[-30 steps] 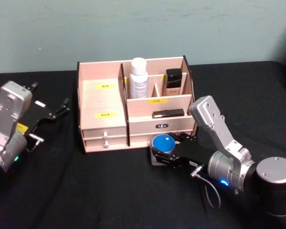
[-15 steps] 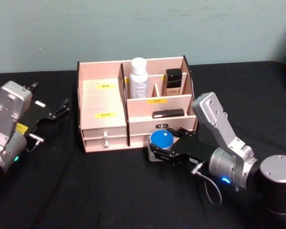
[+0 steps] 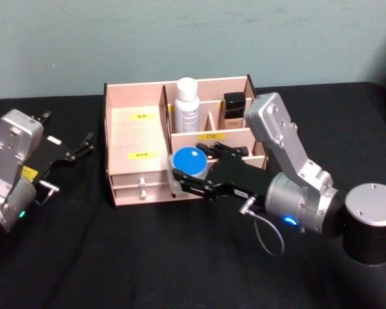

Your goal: Pick up the facial cleanser and watermelon frost from the table and place them into the tiered storage box.

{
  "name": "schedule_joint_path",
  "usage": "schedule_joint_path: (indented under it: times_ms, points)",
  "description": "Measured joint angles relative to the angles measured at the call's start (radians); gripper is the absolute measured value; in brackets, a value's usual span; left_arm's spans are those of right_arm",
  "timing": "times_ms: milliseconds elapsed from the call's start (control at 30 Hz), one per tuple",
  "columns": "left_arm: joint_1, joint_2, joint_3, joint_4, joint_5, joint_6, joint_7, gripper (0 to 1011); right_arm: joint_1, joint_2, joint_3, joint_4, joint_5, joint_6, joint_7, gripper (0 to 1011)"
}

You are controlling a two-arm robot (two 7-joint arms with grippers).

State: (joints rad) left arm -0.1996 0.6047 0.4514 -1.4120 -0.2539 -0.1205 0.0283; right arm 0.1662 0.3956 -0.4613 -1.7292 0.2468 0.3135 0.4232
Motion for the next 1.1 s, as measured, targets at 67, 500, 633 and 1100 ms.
schedule_joint_path:
  times_ms: [67, 500, 633, 1100]
  points:
    - [0.0, 0.0, 0.0, 0.0, 0.0, 0.0, 0.0, 1009, 0.025, -0.011, -0.018, 0.002, 0.001, -0.002, 0.008, 718]
    - [0.0, 0.0, 0.0, 0.0, 0.0, 0.0, 0.0, 1009, 0.203, -0.131, -0.112, 0.172, -0.019, -0.033, 0.015, 718]
    - [0.0, 0.0, 0.0, 0.0, 0.0, 0.0, 0.0, 1010, 0.234, -0.154, -0.12, 0.219, -0.026, -0.042, 0.01, 718]
    - [0.0, 0.0, 0.0, 0.0, 0.0, 0.0, 0.0, 1010, 0.34, -0.235, -0.116, 0.418, -0.049, -0.082, -0.014, 718]
